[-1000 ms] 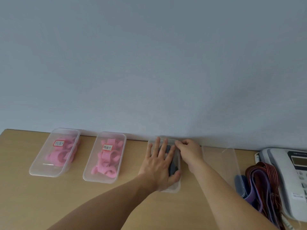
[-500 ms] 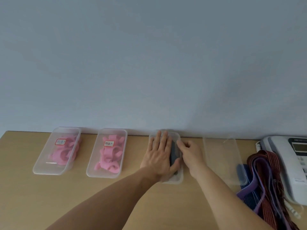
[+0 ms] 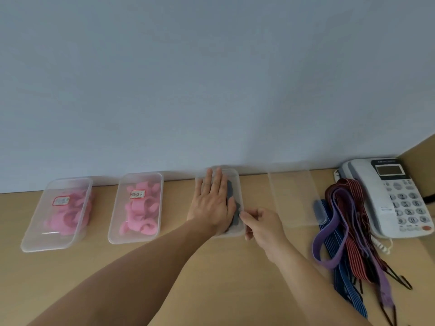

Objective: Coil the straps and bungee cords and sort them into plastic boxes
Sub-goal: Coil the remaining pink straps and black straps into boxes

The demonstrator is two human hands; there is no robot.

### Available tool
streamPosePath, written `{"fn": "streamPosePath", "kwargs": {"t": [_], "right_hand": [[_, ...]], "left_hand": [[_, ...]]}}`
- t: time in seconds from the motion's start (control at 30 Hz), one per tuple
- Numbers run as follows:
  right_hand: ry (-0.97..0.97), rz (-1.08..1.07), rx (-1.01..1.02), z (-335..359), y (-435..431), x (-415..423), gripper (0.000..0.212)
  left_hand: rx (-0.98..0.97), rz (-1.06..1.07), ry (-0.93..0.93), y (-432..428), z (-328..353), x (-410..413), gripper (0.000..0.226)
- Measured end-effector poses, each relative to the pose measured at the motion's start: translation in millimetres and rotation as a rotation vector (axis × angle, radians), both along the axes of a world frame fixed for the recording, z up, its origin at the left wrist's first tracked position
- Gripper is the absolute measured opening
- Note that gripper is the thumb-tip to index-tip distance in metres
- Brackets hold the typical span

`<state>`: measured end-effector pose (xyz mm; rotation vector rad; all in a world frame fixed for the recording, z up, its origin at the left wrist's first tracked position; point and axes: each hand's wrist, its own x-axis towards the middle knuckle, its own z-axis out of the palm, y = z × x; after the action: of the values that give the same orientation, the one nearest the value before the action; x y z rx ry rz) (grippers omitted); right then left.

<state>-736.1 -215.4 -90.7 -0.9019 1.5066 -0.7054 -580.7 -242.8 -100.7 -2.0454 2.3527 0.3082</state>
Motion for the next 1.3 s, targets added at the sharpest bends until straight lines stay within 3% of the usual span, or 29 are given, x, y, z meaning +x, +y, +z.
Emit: {"fn": "streamPosePath", "kwargs": {"t": [0.2, 0.33, 0.43, 0.6, 0.73, 0.9, 1.13, 1.3], "right_hand": [[-0.031, -0.057, 0.022, -7.4, 4.3, 2.8, 0.013], [0.009, -0.032, 0.034, -6.0, -8.9, 4.1, 0.029], [0.051, -0.083, 0.014, -2.3, -36.6, 8.8, 0.029], [0.382, 0.041, -0.115, -3.3, -49.8, 18.4, 0.026], [0.121, -0.064, -0.045, -5.1, -30.6, 14.9, 0.015], [-0.046, -0.068, 0.009, -12.3, 2.3, 3.0, 0.016], [-0.092, -0.051, -0.011, -10.0, 30.3, 5.0, 0.016], [0.013, -0.035, -0.061, -6.5, 34.0, 8.2, 0.013]], "left_hand": [[-0.014, -0.036, 0.021, 0.0, 0.2, 0.2, 0.066], [-0.010, -0.044, 0.022, 0.5, -0.6, -0.1, 0.066], [-0.012, -0.044, 0.015, -0.3, -3.0, 1.1, 0.069], [-0.003, -0.019, 0.029, -4.8, -4.5, 3.5, 0.068], [-0.008, -0.018, 0.031, -2.2, -4.3, 1.9, 0.068], [-0.007, -0.024, 0.011, -3.1, -3.5, 1.4, 0.067], [-0.012, -0.018, 0.016, -2.8, 1.0, 0.9, 0.078], [-0.019, -0.051, 0.012, -3.5, 4.8, 1.9, 0.078]]}}
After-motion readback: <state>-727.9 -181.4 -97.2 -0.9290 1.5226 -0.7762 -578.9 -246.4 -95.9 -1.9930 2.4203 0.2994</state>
